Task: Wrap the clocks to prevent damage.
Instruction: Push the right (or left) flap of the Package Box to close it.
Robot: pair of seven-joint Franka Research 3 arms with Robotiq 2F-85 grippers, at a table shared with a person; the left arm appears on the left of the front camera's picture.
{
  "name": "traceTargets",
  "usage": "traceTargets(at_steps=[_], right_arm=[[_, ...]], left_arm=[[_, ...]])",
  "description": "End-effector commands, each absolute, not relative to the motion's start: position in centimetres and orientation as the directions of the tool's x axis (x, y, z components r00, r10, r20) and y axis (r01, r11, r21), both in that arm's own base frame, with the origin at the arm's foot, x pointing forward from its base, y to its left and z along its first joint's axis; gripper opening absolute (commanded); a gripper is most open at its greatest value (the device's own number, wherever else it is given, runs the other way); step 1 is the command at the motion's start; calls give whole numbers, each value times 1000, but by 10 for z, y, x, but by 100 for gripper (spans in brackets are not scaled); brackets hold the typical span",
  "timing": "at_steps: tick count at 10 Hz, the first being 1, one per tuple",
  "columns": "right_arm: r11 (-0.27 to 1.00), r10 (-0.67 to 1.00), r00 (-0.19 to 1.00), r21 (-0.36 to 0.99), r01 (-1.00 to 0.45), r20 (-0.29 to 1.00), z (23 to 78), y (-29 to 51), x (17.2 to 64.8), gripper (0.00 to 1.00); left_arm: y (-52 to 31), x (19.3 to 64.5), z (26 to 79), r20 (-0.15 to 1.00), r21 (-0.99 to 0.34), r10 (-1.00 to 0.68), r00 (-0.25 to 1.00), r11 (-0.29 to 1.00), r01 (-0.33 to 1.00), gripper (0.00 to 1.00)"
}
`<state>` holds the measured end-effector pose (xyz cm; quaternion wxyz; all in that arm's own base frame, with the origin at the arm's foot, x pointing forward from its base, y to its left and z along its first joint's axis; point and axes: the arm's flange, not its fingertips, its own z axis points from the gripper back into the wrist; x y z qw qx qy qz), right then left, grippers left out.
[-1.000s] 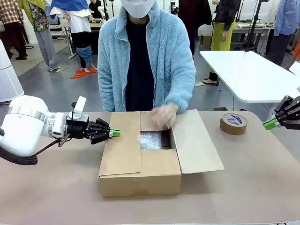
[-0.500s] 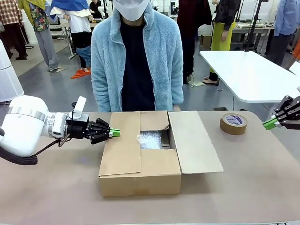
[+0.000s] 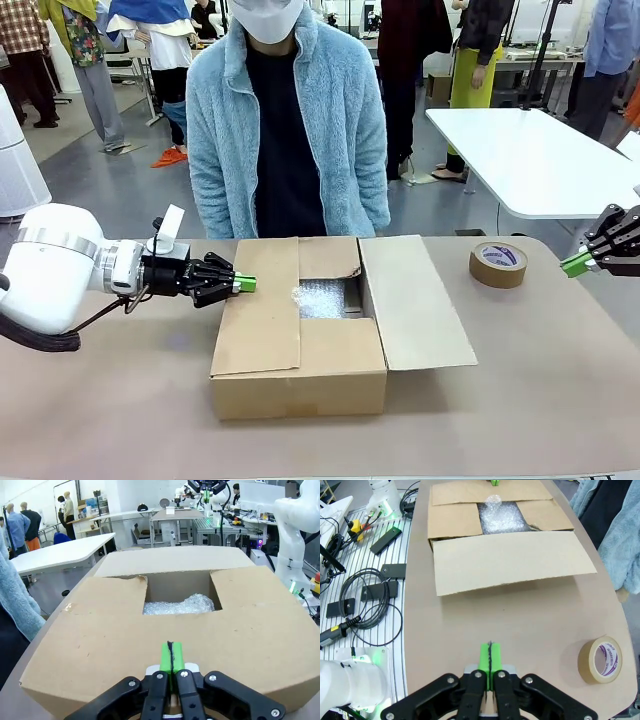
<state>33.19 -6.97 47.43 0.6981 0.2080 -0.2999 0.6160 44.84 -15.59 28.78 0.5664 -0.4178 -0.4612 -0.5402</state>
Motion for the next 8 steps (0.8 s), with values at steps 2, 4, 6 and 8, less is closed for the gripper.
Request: traceTargets(at_steps=[2,4,6,8], right_arm=[[148,717,43,-92,-985,696,471,-70,331,1],[126,709,59,-44,-991,703,452,-68,350,1],[107,694,78,5,-994,716,406,-61,382,1],[106,706,100,36,-994,702,363,-49,406,1]], left_arm=[[-156,448,283,972,26,-235,-9,70,997,0],[-156,448,283,972,26,-235,-9,70,997,0],[-156,448,283,972,26,-235,-9,70,997,0],[-156,448,283,972,26,-235,-9,70,997,0]])
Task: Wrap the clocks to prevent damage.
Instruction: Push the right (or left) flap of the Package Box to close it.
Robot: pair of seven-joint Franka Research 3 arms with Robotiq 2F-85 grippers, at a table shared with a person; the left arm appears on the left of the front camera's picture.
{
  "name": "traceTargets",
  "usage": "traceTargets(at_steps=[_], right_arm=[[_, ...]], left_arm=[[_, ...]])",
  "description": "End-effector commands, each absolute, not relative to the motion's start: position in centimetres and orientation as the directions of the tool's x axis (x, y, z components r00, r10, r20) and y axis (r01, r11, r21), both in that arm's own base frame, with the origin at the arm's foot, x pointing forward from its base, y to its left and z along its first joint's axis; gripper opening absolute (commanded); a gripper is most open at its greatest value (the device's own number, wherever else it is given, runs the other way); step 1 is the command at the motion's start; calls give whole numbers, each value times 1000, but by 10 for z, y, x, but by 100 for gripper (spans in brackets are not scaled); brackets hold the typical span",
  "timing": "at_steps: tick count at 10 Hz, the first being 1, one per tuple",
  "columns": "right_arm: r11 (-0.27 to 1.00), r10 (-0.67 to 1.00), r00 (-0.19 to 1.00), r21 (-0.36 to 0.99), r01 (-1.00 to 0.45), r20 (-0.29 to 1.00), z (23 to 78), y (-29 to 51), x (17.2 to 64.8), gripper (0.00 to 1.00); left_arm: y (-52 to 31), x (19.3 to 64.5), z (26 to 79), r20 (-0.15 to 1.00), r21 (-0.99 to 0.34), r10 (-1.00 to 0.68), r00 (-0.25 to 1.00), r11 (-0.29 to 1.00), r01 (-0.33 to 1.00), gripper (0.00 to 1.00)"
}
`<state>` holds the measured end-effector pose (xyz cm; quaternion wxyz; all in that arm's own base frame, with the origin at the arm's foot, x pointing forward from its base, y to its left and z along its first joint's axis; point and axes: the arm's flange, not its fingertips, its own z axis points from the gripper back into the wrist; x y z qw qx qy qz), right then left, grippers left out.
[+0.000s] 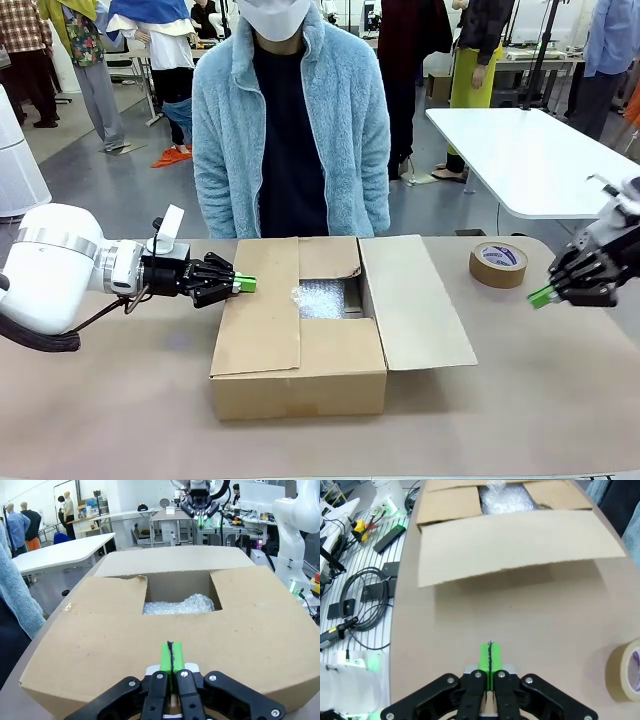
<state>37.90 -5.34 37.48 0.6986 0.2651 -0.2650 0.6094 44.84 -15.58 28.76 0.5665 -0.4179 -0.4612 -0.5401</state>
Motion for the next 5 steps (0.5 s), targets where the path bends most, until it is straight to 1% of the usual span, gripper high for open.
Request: traceTargets(at_steps=[1,3,5], right_arm=[[99,705,99,40,-994,703,350,-40,416,1],[88,643,95,50,-995,760,327,-18,432,1],[54,524,108,93,-994,845,313,-9,445,1]], left_arm=[[-156,448,283,972,26,-235,-9,70,997,0],[-156,448,283,972,26,-235,-9,70,997,0],[-156,448,283,972,26,-235,-9,70,997,0]])
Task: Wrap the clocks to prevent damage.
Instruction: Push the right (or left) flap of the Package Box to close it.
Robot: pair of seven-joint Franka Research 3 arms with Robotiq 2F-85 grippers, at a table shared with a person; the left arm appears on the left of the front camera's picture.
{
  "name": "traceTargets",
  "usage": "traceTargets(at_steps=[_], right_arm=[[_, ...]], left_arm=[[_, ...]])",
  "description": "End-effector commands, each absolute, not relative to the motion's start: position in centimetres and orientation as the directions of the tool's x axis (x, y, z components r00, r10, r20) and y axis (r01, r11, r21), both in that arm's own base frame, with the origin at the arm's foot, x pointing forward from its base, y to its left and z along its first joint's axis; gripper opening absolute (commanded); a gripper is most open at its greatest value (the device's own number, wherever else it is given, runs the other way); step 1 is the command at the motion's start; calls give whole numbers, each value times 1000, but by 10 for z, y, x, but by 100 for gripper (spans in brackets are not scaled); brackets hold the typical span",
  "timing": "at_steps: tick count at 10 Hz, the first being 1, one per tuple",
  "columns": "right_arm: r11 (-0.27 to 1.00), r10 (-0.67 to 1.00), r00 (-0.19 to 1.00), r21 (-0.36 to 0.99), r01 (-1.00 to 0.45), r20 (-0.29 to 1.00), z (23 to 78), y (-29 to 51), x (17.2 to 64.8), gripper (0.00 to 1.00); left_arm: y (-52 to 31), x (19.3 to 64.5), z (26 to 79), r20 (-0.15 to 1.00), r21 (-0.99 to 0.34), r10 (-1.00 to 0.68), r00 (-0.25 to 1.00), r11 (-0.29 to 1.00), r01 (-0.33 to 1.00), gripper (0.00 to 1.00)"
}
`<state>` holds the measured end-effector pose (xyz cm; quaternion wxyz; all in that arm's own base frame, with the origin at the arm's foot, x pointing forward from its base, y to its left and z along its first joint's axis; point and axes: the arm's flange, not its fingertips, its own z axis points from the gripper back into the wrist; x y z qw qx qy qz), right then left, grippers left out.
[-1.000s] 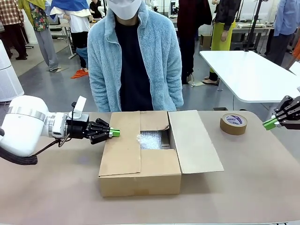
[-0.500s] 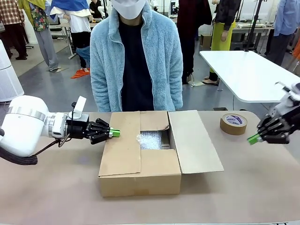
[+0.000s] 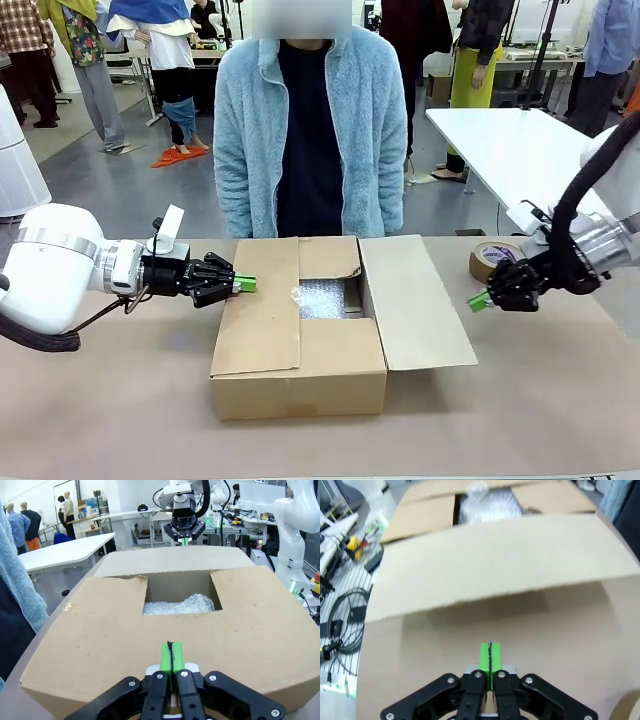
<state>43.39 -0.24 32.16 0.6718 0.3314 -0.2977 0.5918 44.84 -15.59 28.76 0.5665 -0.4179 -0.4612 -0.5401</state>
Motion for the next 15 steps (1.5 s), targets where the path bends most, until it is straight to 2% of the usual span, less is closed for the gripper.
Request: traceTargets(at_steps=[1,7,9,15], right_arm=[[40,471,107,100,-994,876,307,-8,450,1],[52,499,120,109,-993,858,311,0,443,1],[8,486,82,89,-996,870,297,1,445,1],[-60,326,53,76,-995,944,273,24,441,1]], left_arm=[[-156,448,283,972,26,-235,-9,70,997,0],[-156,448,283,972,26,-235,-9,70,997,0],[-156,448,283,972,26,-235,-9,70,997,0],[-156,448,283,972,26,-235,-9,70,997,0]])
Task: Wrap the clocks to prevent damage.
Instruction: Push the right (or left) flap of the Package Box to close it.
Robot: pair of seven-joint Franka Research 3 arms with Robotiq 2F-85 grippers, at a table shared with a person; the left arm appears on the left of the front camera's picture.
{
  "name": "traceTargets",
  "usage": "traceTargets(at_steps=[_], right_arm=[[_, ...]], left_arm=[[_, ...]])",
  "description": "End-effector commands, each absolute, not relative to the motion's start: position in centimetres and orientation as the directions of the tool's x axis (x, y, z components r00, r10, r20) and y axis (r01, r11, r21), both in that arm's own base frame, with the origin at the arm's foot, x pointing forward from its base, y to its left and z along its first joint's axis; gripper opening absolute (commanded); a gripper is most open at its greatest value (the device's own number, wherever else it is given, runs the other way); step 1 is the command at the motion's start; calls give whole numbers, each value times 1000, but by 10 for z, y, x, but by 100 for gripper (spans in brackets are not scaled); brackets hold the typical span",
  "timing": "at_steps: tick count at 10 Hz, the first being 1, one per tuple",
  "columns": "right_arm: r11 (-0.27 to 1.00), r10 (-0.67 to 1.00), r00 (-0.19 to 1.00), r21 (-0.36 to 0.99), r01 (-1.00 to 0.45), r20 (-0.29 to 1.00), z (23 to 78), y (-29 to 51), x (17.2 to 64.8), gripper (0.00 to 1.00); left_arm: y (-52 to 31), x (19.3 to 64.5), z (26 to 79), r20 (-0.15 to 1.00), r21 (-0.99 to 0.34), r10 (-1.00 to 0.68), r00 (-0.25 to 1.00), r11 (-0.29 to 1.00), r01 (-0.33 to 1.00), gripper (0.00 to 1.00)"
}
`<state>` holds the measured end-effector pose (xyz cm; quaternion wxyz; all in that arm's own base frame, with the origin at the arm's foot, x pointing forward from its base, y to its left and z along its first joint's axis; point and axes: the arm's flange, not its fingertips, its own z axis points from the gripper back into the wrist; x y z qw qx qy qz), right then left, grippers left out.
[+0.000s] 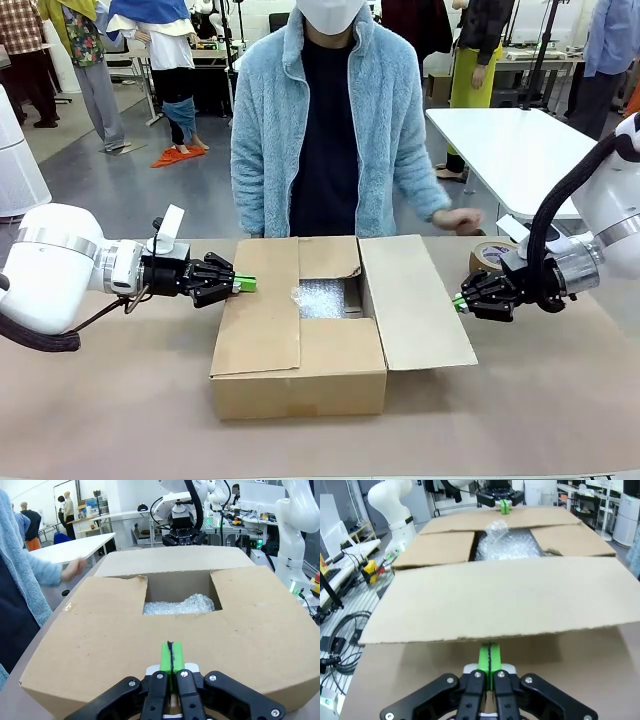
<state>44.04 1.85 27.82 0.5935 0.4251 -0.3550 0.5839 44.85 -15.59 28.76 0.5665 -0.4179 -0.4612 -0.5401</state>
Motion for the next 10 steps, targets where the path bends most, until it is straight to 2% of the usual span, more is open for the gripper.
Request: traceTargets(at_steps=[1,5,10], right_arm=[[-84,270,66,92,-992,961,275,28,440,1],[-166,86,87,101,-981,992,283,50,430,1],[-168,112,15,34,-985,994,291,106,438,1]], left_arm=[[-156,448,283,972,26,-235,-9,70,997,0],[-156,448,283,972,26,-235,-9,70,997,0],[-156,448,283,972,26,-235,-9,70,997,0]])
